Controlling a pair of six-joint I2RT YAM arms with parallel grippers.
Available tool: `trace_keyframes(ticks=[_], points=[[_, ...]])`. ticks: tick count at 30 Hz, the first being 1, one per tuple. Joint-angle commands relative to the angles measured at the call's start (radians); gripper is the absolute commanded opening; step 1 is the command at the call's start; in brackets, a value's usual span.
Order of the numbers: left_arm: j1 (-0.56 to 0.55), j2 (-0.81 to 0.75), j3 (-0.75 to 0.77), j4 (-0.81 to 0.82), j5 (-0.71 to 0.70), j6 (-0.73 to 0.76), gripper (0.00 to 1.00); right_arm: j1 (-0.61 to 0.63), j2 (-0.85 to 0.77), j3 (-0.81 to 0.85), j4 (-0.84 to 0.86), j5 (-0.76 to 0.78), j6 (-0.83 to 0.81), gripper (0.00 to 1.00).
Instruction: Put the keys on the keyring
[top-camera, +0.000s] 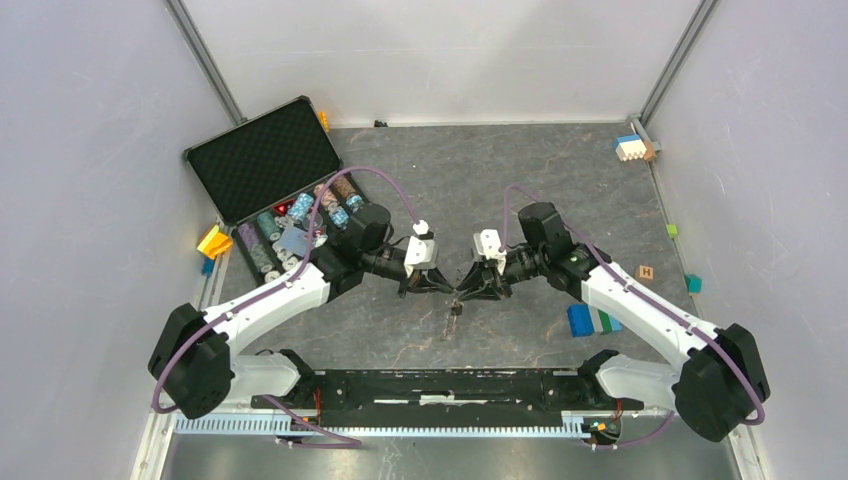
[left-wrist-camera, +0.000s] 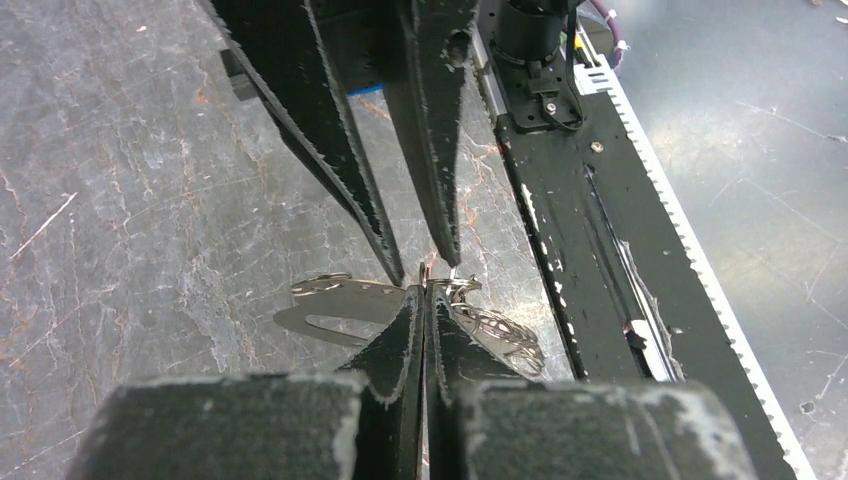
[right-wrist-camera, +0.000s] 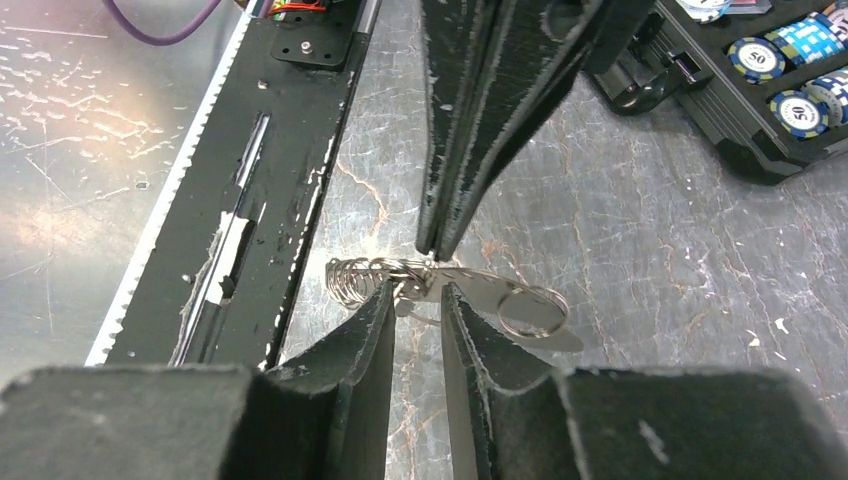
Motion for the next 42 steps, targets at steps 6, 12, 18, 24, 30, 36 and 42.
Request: trace_keyframes(ticks=[6,12,18,24,30,36,42], points=[[0.018,-0.002,-0.020,0.138,0.022,-0.102,0.02,0.025,0.023,0.024,0.057,0.001,0.027,0.26],[0.023,-0.005,-0.027,0.141,0.025,-0.097,0.02,0.024,0.021,0.028,0.053,0.026,0.022,0.20],[0.026,-0.004,-0.033,0.141,0.030,-0.090,0.02,0.024,0.023,0.033,0.044,0.045,0.013,0.14],[0.027,0.002,-0.034,0.141,0.029,-0.082,0.02,0.022,0.029,0.039,0.040,0.043,0.013,0.09],[0.027,0.009,-0.034,0.141,0.022,-0.076,0.02,0.023,0.028,0.042,0.046,0.036,0.026,0.03],[0.027,0.008,-0.040,0.141,0.020,-0.059,0.02,0.023,0.021,0.048,0.032,0.057,0.015,0.00],[0.027,0.012,-0.039,0.105,0.027,-0.008,0.02,0.023,0.035,0.077,-0.038,0.077,-0.043,0.00]])
